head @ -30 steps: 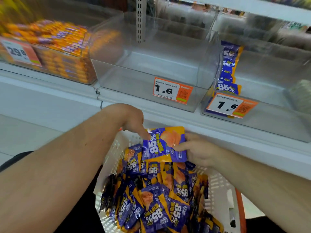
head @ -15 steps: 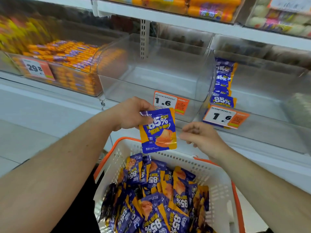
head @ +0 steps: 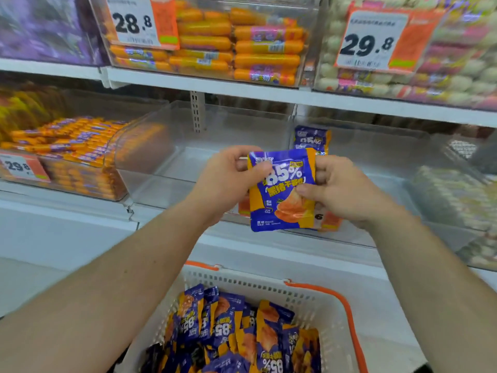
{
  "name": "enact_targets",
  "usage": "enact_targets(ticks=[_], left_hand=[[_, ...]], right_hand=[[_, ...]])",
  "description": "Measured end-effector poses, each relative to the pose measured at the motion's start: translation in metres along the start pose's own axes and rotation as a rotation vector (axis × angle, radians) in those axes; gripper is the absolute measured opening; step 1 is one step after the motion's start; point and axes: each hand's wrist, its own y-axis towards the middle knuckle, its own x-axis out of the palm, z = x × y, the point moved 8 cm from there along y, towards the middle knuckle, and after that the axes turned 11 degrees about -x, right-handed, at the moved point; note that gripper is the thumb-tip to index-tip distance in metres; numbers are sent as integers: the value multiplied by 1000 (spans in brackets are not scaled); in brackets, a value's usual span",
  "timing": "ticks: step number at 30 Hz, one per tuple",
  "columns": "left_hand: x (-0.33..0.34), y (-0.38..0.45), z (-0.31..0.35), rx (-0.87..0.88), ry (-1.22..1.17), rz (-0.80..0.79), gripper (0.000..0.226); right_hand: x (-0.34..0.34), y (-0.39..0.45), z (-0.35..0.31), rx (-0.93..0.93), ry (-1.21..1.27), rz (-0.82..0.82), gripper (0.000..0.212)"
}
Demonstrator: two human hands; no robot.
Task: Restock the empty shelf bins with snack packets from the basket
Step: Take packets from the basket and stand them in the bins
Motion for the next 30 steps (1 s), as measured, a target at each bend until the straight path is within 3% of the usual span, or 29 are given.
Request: enact_targets(ticks=[5,9,13,16,22,26,30], left_hand=[[29,20,5,177,353,136,36],[41,28,-24,146,616,121,43],[40,27,-25,194,691,186,44],[40,27,-26,201,711,200,44],[43,23,-25,216,756,195,48],[44,22,-23,196,760,147,54],[41,13,-19,202,676,106,59]], right_hand=[[-74,0,0,-115,-179,302,37],[-98,3,35,-2,-249,422,32],[-84,13,86,273,-258,302,24],[-72,20,105,406,-360,125,11],[-52,11,102,618,-586,-151,34],[-56,7,99,685,-624,-120,36],[-71,9,90,643,-764,111,44]])
